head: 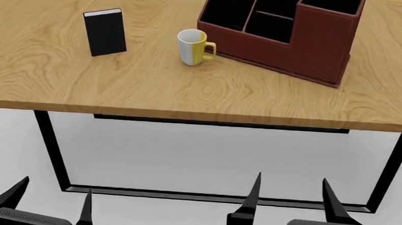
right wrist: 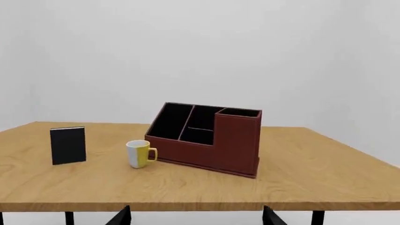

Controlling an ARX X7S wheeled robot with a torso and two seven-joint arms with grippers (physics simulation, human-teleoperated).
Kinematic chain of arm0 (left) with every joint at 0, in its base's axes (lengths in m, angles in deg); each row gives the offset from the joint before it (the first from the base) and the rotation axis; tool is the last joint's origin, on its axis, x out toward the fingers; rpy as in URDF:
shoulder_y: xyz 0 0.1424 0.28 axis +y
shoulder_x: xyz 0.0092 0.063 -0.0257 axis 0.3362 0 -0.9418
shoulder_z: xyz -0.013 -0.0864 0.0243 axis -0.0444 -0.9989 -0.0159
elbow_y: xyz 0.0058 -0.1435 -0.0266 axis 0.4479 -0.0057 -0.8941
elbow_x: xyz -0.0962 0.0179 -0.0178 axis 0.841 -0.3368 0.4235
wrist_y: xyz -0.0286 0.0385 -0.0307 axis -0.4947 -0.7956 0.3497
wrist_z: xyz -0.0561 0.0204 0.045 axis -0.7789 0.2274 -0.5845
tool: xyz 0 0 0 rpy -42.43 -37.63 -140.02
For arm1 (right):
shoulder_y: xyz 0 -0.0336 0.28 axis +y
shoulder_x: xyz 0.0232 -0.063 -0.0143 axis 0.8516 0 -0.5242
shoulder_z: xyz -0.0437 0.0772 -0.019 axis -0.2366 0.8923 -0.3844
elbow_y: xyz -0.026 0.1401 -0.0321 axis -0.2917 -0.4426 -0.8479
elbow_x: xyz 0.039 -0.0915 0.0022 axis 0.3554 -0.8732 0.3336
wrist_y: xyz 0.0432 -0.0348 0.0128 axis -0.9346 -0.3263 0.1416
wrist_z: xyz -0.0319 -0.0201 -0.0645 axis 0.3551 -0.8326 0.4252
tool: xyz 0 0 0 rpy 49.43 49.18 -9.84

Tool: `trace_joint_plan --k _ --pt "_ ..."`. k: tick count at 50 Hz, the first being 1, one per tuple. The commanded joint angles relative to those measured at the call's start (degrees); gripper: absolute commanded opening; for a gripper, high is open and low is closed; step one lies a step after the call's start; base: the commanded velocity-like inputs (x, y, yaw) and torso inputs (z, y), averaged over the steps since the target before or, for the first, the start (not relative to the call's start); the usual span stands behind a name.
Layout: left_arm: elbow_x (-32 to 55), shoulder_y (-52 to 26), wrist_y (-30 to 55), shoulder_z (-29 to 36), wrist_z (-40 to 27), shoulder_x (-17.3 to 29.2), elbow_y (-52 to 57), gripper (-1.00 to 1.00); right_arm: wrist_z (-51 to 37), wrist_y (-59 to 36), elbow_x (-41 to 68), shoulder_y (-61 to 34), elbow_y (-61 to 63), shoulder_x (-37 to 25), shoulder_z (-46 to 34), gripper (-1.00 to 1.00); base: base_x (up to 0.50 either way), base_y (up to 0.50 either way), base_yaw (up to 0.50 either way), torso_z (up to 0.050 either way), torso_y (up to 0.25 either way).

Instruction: Pick up the book and place it in the back compartment of the caddy.

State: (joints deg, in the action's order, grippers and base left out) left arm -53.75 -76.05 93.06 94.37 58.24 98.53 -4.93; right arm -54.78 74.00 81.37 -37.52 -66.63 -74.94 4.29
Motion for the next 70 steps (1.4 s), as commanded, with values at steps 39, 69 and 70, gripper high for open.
trace_joint_plan --k 39,69,70 --pt "2.9 -13.1 11.5 -2.6 1.6 1.0 -2.2 1.0 -3.7 -21.5 3.5 -15.7 21.8 -8.0 10.8 1.0 0.0 0.0 0.0 0.006 0.0" --pt "3.2 -19.2 11.8 -1.0 4.0 3.4 -5.7 1.0 -4.7 -35.5 7.7 -28.3 29.9 -13.8 16.1 1.0 0.0 0.0 0.0 0.0 0.0" --pt "3.2 -19.5 12.2 -1.1 4.0 3.4 -5.6 1.0 -4.8 -36.0 7.9 -28.7 30.1 -13.9 16.1 1.0 0.0 0.0 0.0 0.0 0.0"
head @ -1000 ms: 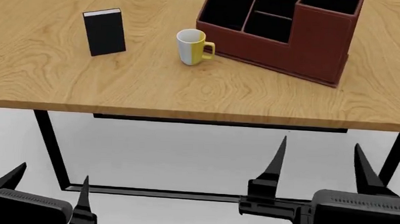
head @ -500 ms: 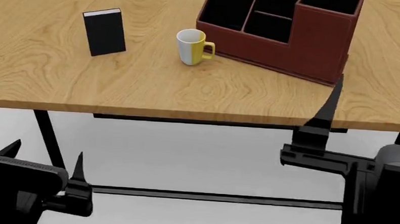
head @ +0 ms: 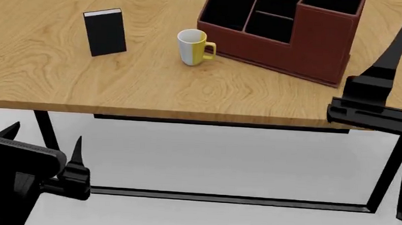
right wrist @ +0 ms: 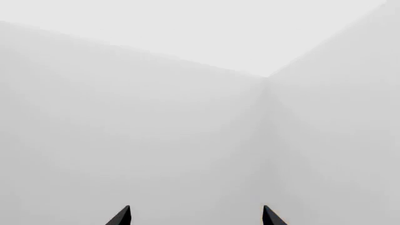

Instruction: Pick up the book and place it in the back compartment of the caddy.

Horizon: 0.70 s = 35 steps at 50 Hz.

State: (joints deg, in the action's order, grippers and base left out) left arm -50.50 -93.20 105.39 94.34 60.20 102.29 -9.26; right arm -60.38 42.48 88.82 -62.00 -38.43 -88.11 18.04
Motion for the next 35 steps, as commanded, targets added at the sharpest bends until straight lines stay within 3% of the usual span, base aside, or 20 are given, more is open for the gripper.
trace_joint_plan --k 1,26,35 --pt "0.0 -2.6 0.1 -1.0 2.0 -0.3 -1.2 1.0 0.8 -4.8 0.5 -4.5 2.2 -0.8 2.3 1.0 0.0 0.0 0.0 0.0 0.0" --pt "0.7 -6.8 3.1 -0.4 2.1 0.3 0.1 1.0 0.2 -8.7 2.0 -7.7 3.5 -1.7 1.9 1.0 0.0 0.0 0.0 0.0 0.0" --pt "1.0 -6.5 3.0 -0.5 2.0 0.4 0.2 1.0 0.1 -8.5 2.0 -7.6 3.6 -1.8 1.8 1.0 0.0 -0.31 0.0 0.0 0.0"
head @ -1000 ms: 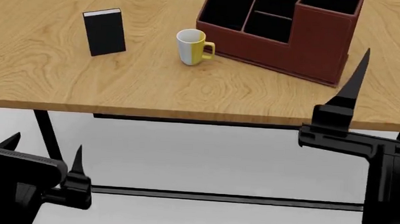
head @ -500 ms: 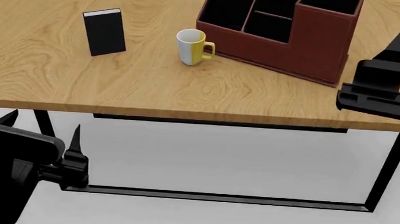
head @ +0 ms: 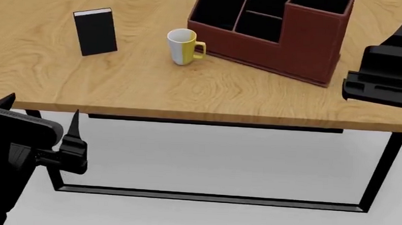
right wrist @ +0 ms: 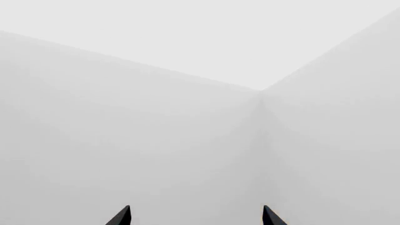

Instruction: Pick up the book and place it in the back compartment of the caddy.

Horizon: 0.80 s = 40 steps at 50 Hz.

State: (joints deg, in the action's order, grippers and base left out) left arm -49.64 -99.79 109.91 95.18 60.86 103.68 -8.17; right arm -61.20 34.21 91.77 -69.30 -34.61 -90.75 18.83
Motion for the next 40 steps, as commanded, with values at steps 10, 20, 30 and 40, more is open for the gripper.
trace_joint_plan --k 10,20,30,40 --pt "0.4 0.1 -1.4 -1.2 1.1 -0.8 -0.6 1.0 0.9 0.7 -0.9 0.3 -0.4 1.0 0.7 1.0 0.0 -0.34 0.0 0.0 0.0" --pt "0.8 0.2 -1.5 -1.1 1.0 -0.8 -0.8 1.0 0.9 1.0 -1.0 0.3 -0.6 0.9 0.0 1.0 0.0 -0.31 0.0 0.0 0.0" --pt "1.0 0.3 -1.7 -0.9 0.9 -0.6 -0.8 1.0 0.8 1.0 -0.6 0.2 -0.3 0.9 0.1 1.0 0.0 -0.04 0.0 0.0 0.0" --pt "1.2 0.0 -1.6 -0.8 0.8 -0.5 -0.7 1.0 0.3 -0.2 -0.5 -0.7 -0.1 0.6 -0.3 1.0 0.03 0.0 0.0 0.0 0.0"
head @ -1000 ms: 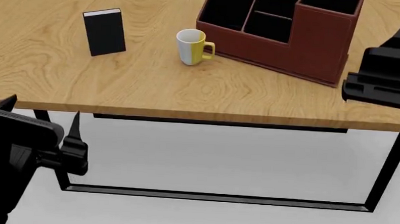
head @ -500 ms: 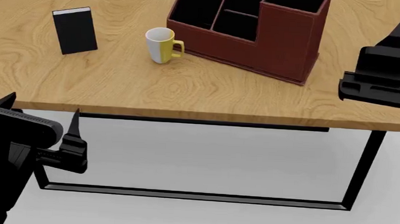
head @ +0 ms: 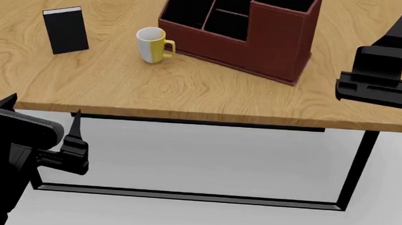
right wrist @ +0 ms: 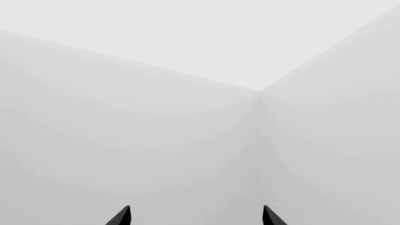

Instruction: Pick up the book and place it in the back compartment of the caddy.

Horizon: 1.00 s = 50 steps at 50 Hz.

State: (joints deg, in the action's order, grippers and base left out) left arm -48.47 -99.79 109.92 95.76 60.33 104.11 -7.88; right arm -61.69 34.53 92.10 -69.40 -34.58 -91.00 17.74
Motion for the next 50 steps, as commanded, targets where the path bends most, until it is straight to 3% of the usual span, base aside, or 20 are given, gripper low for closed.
trace_joint_plan --k 1,50 --pt "0.0 0.0 -1.6 -1.3 1.3 -0.9 -1.1 1.0 0.8 -0.4 -0.9 -0.6 -0.2 0.8 0.6 1.0 0.16 0.0 0.0 0.0 0.0" --pt "1.0 0.1 -2.0 -1.1 0.4 -0.1 -1.2 1.0 -0.1 -1.1 -0.2 -1.0 0.5 0.2 -0.3 1.0 0.26 0.0 0.0 0.0 0.0"
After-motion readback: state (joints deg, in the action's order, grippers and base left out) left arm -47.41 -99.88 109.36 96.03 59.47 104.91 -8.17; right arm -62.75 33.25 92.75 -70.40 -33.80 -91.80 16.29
